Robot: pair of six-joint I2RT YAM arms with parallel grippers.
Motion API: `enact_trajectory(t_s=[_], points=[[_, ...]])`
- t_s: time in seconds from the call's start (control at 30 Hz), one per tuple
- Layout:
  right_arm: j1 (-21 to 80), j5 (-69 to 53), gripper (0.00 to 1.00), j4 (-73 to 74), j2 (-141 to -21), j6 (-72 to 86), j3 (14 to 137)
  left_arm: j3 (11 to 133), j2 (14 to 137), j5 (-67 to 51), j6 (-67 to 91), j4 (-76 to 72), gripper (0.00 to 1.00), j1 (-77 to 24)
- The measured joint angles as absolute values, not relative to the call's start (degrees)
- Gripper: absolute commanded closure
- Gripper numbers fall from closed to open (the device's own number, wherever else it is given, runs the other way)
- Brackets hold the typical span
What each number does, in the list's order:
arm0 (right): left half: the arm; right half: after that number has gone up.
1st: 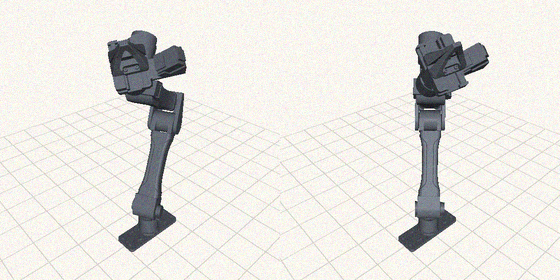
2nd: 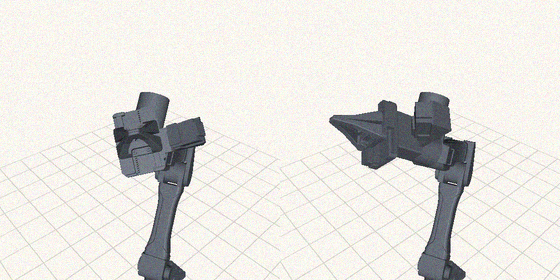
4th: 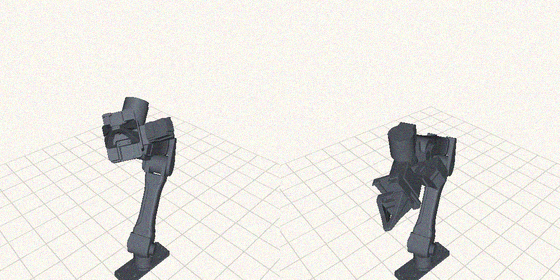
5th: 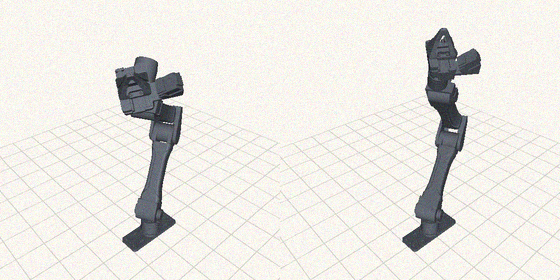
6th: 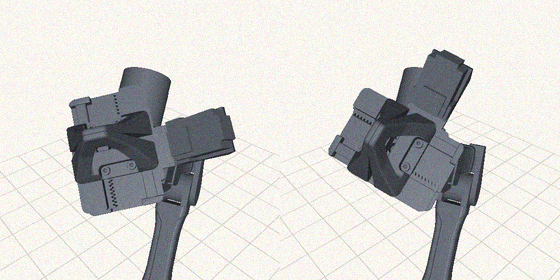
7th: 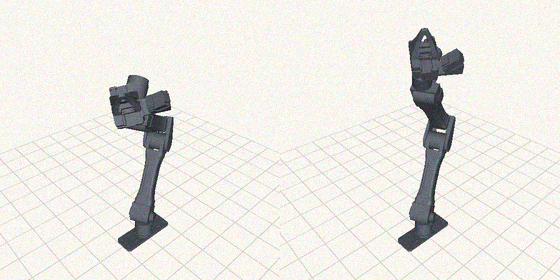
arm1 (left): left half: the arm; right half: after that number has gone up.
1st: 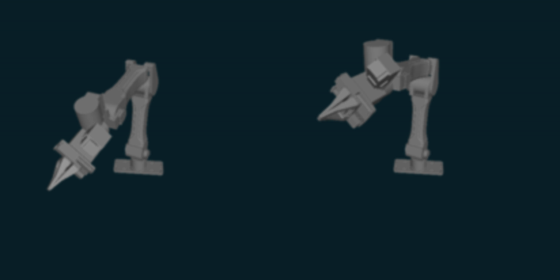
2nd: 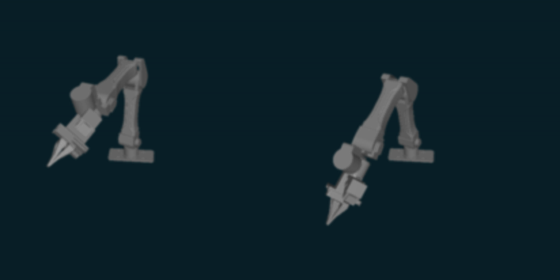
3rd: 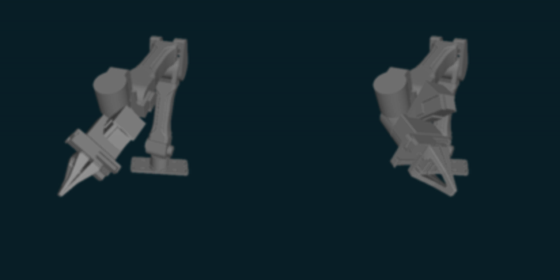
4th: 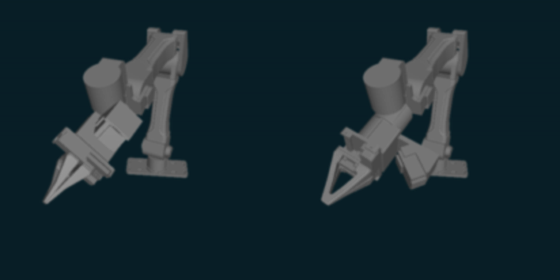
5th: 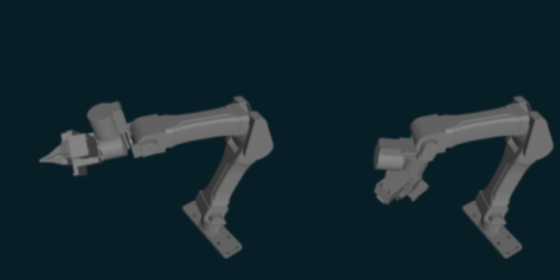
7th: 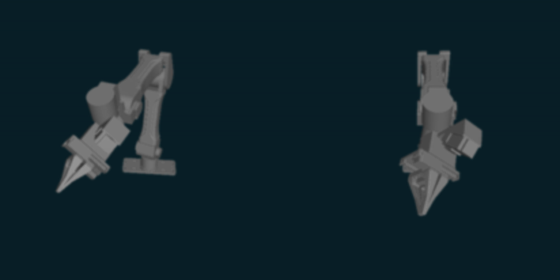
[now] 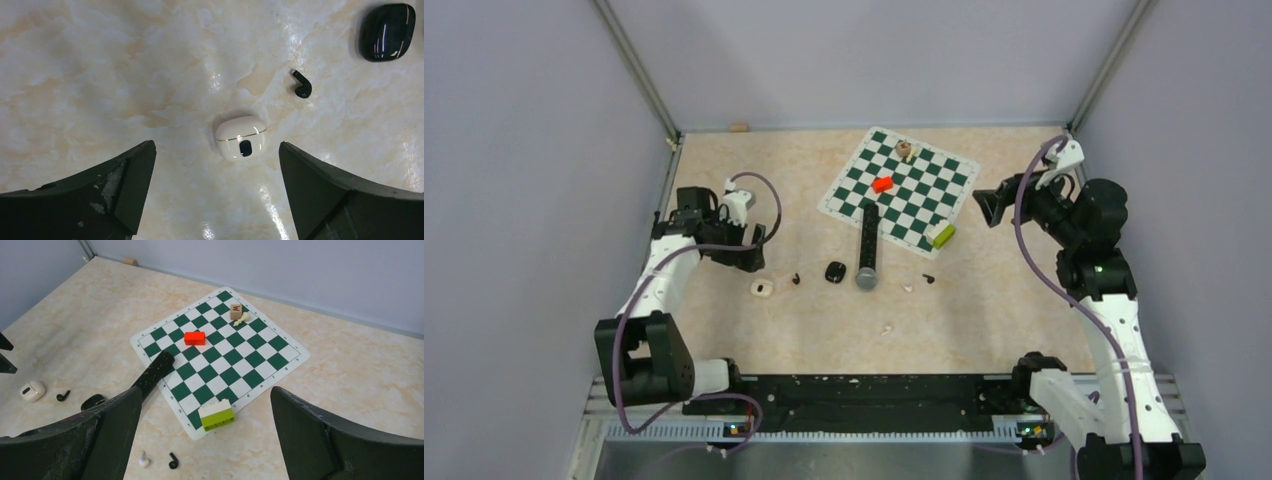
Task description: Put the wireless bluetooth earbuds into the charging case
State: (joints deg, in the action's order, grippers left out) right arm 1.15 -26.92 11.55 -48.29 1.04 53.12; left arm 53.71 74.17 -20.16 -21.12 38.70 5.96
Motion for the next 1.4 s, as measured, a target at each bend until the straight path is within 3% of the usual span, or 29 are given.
enact_trajectory(t_s=[0.47, 0.77, 0.83, 0.93, 1.0, 1.17, 1.3, 1.4], points=[[2.85, -26.61, 0.03, 11.53, -49.82, -1.23, 52.86, 53.41, 84.93, -22.81, -23.07, 40.77, 0.01, 3.31], [3.64, -25.74, 0.03, 11.55, -50.39, -2.42, 52.86, 51.09, 89.08, -14.96, -22.15, 39.62, 0.01, -4.03], [3.86, -25.61, 0.04, 11.57, -50.52, -2.55, 52.86, 51.05, 89.08, -14.2, -21.89, 39.46, 0.08, -4.45], [4.16, -25.45, 0.04, 11.55, -50.72, -2.85, 52.86, 50.87, 89.08, -13.08, -21.41, 38.81, 0.28, -4.56], [4.36, -25.17, 0.04, 11.57, -50.85, -3.01, 52.86, 50.65, 89.08, -12.27, -21.23, 38.06, 0.35, -4.54], [4.6, -24.91, 0.04, 11.57, -51.05, -3.25, 52.86, 50.43, 89.08, -11.66, -21.06, 37.5, 0.62, -4.49], [4.8, -24.88, 0.04, 11.55, -51.13, -3.44, 52.86, 50.43, 89.1, -11.57, -21.08, 37.47, 0.79, -4.49], [4.82, -25.02, 0.04, 11.55, -51.2, -3.44, 52.86, 50.43, 88.97, -11.62, -21.15, 37.47, 0.82, -4.56]])
